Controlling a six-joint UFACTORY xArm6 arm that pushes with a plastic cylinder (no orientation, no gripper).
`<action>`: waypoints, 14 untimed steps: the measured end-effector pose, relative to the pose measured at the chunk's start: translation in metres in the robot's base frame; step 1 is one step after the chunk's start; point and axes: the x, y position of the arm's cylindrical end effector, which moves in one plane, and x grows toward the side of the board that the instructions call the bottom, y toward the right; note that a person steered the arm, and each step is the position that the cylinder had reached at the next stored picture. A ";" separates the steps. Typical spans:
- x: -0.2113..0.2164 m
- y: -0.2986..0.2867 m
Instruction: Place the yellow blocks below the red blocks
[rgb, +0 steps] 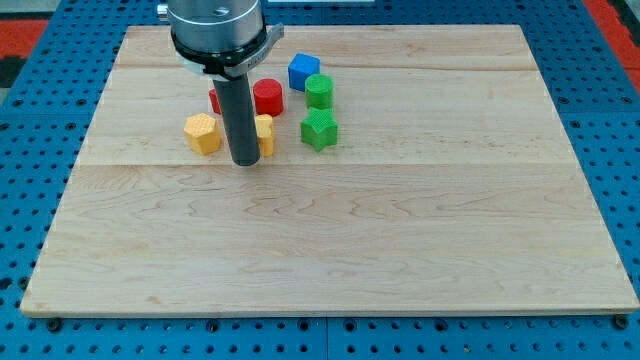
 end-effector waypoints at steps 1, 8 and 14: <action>-0.004 0.000; 0.009 -0.118; -0.010 -0.061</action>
